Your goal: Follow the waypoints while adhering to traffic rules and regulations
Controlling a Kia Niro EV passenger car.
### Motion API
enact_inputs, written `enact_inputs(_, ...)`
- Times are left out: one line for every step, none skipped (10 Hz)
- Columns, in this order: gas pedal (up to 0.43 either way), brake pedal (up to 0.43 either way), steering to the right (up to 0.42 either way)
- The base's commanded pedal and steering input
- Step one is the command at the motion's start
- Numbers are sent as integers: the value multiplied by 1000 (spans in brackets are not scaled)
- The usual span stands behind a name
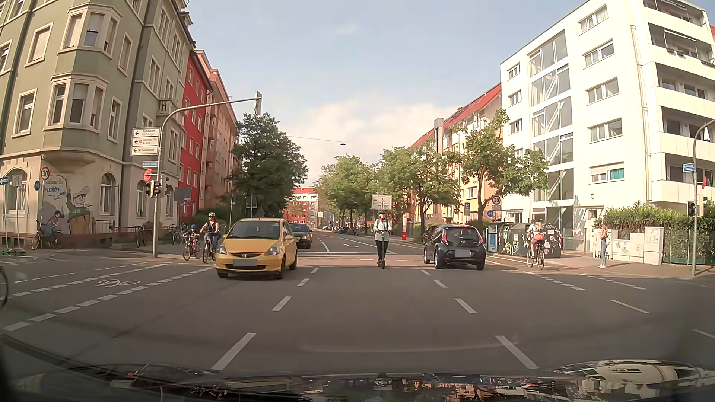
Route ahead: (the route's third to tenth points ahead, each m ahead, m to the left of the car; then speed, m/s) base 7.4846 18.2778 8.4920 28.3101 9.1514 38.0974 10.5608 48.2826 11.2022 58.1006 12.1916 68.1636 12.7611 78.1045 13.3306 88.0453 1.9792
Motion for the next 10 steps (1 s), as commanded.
enact_inputs(0, 183, -7)
enact_inputs(0, 177, -8)
enact_inputs(0, 171, -8)
enact_inputs(0, 171, -8)
enact_inputs(0, 171, -8)
enact_inputs(0, 171, -8)
enact_inputs(0, 177, -8)
enact_inputs(0, 183, -8)
enact_inputs(0, 183, -8)
enact_inputs(0, 183, -8)
